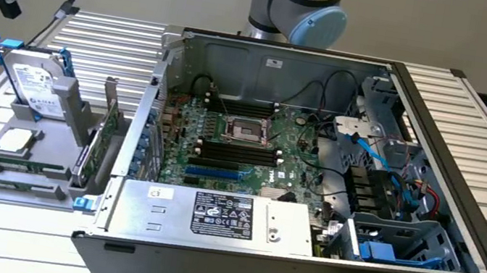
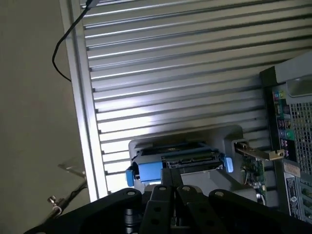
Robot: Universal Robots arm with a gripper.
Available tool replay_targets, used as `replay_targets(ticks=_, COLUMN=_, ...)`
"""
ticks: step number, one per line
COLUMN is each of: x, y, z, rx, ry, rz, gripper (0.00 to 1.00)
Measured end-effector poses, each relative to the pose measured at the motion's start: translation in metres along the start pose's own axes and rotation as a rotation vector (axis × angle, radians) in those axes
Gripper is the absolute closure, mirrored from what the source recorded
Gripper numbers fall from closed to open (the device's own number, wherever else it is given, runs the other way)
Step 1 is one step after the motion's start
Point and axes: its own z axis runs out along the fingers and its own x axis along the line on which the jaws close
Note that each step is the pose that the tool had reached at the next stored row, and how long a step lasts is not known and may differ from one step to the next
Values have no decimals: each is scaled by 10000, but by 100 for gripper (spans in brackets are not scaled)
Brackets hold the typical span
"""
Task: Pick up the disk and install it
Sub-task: 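Pick up the disk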
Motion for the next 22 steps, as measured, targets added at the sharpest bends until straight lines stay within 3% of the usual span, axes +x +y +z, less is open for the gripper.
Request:
replay_targets(ticks=9, x=0, y=0, z=1, rx=19, ry=-113, rz=1593, gripper=89)
replay_targets(ticks=22, x=8, y=-2, z=1, rx=41, ry=-238, rz=3343, gripper=89)
